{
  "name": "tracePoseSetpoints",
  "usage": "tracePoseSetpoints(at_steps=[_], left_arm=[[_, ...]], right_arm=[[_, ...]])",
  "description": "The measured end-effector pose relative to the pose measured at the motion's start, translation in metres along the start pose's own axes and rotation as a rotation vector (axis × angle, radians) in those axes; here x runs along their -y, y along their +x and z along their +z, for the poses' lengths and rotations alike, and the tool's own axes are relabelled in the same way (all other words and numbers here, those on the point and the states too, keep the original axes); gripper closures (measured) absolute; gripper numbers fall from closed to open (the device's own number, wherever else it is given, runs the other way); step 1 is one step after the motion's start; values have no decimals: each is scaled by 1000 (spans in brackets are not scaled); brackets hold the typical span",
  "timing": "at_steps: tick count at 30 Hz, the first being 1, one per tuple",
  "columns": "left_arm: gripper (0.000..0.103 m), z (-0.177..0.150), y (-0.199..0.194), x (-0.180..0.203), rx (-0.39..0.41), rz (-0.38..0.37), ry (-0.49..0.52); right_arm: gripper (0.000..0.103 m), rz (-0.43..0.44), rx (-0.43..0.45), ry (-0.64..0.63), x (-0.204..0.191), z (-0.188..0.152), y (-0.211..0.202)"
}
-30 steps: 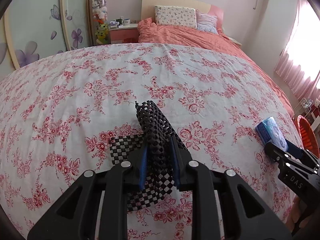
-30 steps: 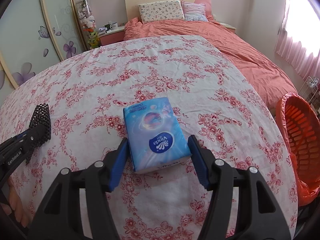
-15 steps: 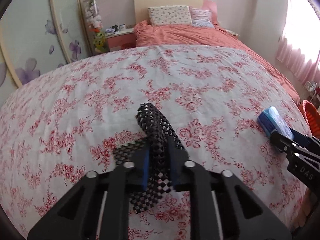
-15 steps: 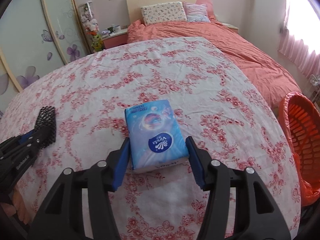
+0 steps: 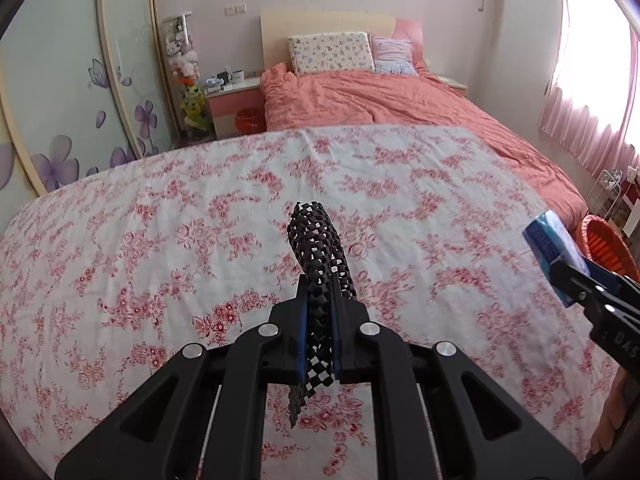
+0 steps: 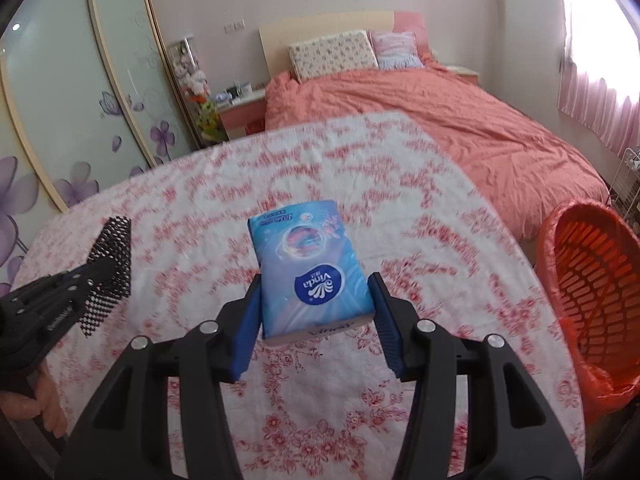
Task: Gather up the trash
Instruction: 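Carry the mesh mat in the left tool while the right tool carries the tissue pack to the basket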
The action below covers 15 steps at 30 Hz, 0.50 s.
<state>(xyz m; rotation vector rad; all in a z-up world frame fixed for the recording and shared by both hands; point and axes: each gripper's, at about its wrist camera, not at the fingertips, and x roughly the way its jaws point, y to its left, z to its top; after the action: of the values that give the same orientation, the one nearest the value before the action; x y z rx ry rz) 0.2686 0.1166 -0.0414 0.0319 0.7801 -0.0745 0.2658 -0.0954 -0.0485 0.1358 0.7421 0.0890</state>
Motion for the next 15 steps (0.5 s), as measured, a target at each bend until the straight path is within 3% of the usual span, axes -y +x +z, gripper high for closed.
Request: tracePoseSetpoints(at_steps=[10,15], left_arm=[[94,7,-38,33,73,-8,28],[94,11,-55,54,105,-49,48]], right_arm=[[52,-2,153,26,15,5,-73],[52,-12,218,48,28,5,-104]])
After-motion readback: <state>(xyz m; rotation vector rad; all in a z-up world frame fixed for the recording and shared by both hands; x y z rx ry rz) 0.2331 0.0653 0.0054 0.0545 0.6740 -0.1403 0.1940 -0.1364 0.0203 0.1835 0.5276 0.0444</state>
